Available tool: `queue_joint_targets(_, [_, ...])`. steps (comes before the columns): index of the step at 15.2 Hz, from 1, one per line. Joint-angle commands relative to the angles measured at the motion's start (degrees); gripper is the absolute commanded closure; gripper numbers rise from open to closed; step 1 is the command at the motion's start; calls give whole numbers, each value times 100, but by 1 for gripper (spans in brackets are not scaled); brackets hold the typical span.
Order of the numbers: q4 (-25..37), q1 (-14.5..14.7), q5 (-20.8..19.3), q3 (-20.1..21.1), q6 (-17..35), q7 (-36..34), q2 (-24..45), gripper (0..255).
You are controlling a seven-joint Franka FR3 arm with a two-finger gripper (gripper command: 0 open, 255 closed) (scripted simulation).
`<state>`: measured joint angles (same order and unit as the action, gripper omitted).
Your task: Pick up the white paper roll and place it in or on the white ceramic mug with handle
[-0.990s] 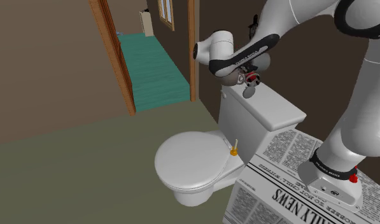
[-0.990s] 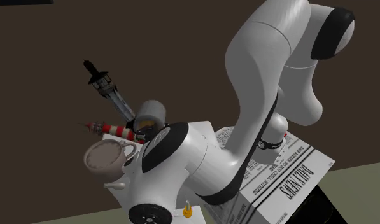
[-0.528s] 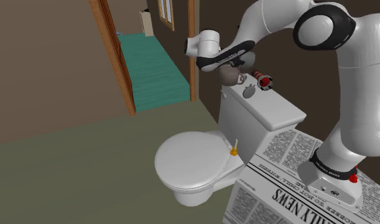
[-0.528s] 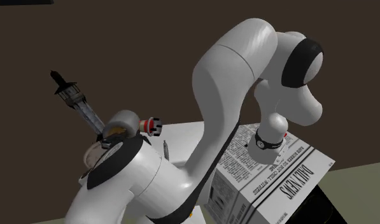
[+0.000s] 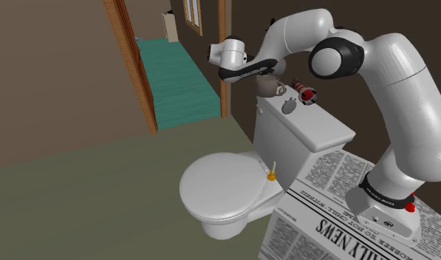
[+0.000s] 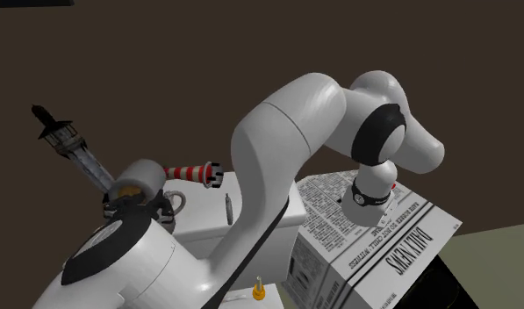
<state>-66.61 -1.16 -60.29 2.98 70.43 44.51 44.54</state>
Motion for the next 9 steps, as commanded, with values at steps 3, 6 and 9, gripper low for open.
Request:
queue_joint_targets(3, [-75, -21, 43, 21, 106, -179, 134, 255])
queue_joint_targets(6, [-121, -38, 65, 34, 182, -305, 231, 255])
queue_joint_targets(9, [-133, -63, 54, 68, 200, -356, 271, 255])
